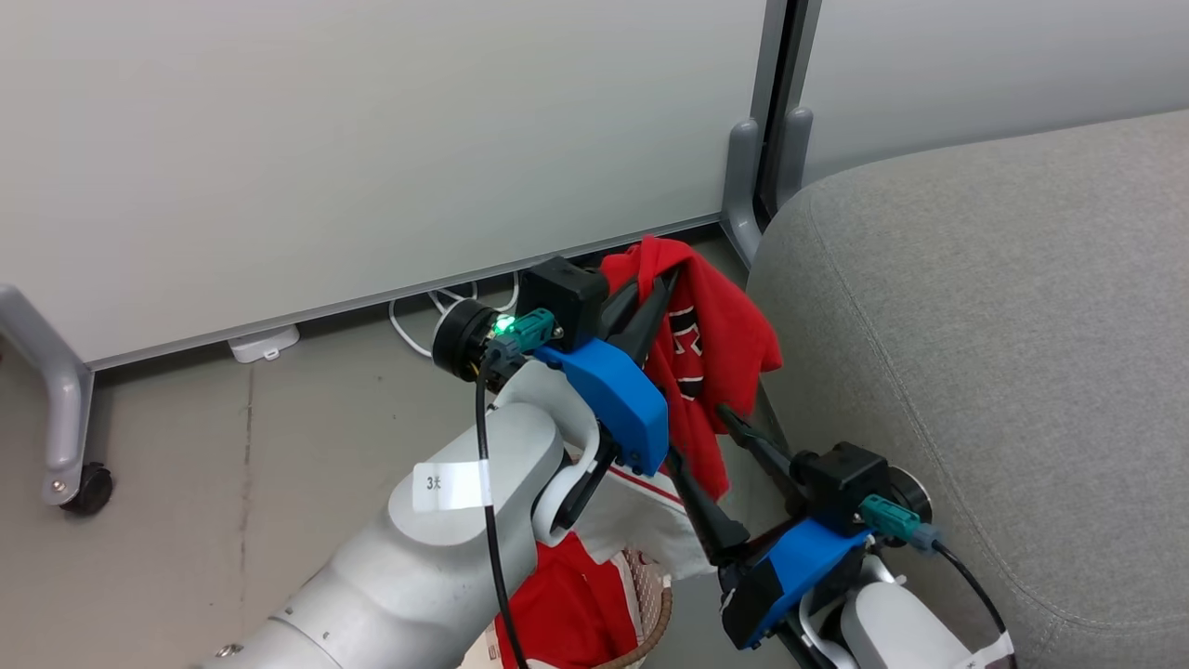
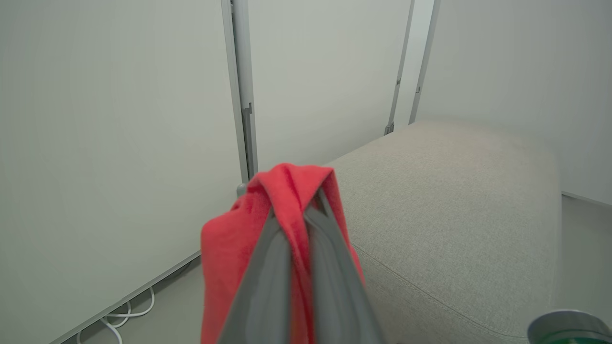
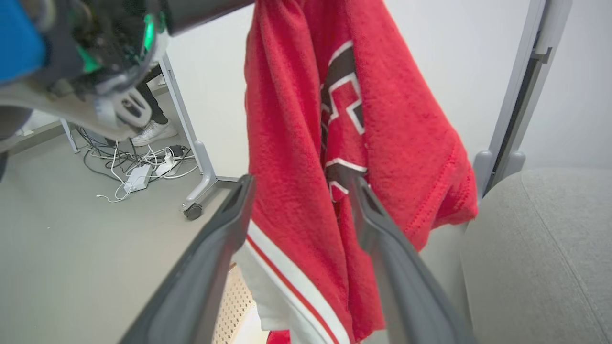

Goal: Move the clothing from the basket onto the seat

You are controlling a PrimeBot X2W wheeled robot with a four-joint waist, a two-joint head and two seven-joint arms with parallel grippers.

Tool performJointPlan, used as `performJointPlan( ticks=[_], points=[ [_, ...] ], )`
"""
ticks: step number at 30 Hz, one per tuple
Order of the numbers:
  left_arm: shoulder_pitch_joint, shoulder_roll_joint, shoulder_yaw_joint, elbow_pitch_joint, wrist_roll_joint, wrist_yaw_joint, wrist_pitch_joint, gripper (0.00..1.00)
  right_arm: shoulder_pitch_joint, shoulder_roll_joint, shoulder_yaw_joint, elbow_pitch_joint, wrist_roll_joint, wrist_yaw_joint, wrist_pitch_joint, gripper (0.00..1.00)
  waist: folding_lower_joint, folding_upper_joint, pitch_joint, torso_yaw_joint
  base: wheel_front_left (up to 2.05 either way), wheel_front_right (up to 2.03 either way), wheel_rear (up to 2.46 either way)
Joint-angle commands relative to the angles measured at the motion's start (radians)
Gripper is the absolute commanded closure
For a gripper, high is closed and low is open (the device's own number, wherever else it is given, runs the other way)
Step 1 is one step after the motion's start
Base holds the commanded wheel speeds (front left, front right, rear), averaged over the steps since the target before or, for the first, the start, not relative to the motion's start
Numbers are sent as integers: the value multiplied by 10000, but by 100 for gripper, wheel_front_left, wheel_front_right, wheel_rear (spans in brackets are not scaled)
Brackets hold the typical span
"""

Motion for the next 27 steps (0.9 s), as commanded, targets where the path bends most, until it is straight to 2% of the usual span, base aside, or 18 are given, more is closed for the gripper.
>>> performJointPlan(
  ticks=[1, 13, 27],
  points=[
    [-161, 9, -40, 23, -50, 21, -79, 100, -104, -21, 70, -39, 98, 3, 11, 0, 1, -1, 24, 20, 0, 0, 0],
    [-544, 8, -788, -50, -653, 114, -184, 100, -1568, -21, 765, 1102, 618, 5, 196, 0, 1, -1, 283, 263, 0, 0, 0],
    [-865, 4, -1584, -314, -1392, 197, -272, 100, -3388, -23, 1632, 3783, 1786, 3, -248, 0, 1, -1, 381, 712, 0, 0, 0]
  ],
)
